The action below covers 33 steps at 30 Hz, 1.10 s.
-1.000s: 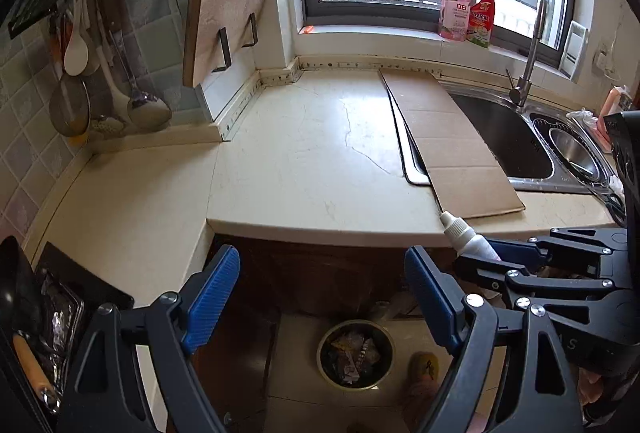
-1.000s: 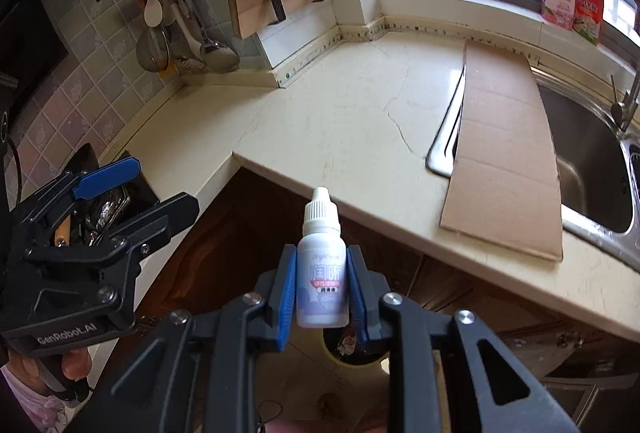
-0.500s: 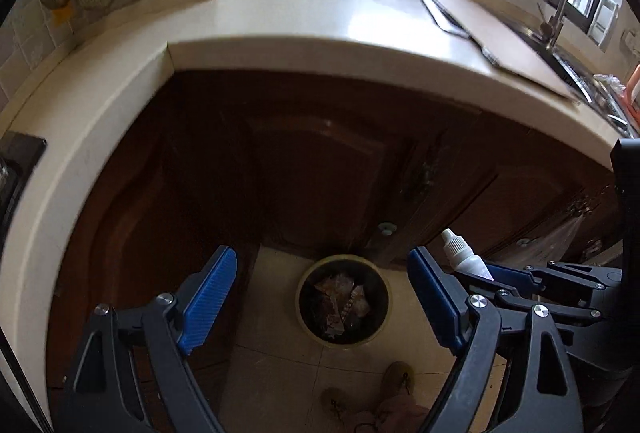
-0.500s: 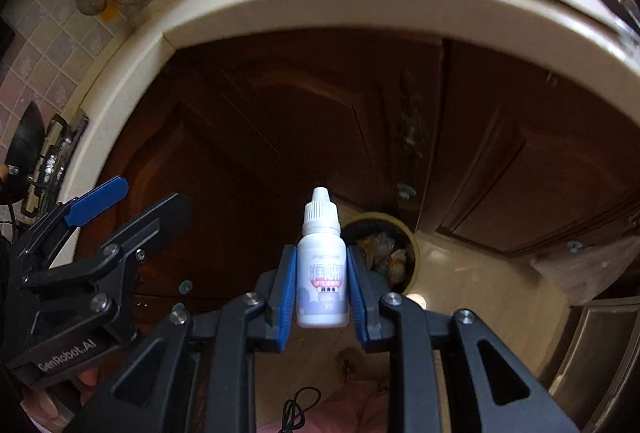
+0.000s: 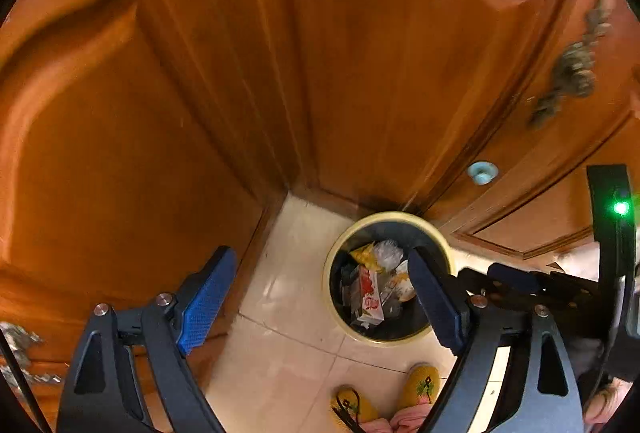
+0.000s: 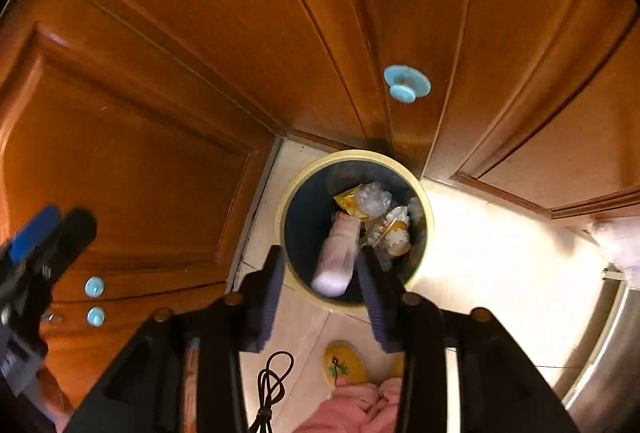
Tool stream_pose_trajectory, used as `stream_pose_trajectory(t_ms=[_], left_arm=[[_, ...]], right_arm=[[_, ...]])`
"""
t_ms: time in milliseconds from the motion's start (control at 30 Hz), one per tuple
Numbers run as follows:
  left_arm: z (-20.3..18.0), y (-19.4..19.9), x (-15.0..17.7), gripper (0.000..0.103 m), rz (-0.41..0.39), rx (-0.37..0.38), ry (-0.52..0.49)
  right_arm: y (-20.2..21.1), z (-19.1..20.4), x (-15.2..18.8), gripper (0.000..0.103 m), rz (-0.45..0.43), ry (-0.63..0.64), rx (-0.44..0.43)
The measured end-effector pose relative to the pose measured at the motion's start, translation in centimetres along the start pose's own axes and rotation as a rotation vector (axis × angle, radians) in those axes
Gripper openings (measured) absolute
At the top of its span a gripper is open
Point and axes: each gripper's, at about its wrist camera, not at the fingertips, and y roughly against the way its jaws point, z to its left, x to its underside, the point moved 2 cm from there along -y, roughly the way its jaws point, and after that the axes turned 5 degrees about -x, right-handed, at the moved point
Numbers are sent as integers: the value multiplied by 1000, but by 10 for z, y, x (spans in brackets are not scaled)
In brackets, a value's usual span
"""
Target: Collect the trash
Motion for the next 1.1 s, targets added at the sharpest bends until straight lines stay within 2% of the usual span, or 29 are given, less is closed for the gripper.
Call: stream_pose_trajectory(t_ms=[67,233,467,667,800,1000,1100], left_arm=[[4,-12,5,93,26,5,27],[8,-18,13,93,54,6,60],[0,12,2,93,60,25,56],[2,86,-24,93,19,57,67],[6,148,-48,100,-43,72,64],[15,244,-97,100,-145,75,86],[18,288,-122,100,-193,47,109]], right_arm=[[-7,-5,-2,42,-8,-12,1],[-3,-6,3,42,-31,9,9],[40,6,11,42,-33,29,-4],[125,38,10,42,-99,75,12],[204,67,2,42,-197,108,13],[311,97,-20,42,-309,91,17],[356,110,-31,42,-351,83,15]])
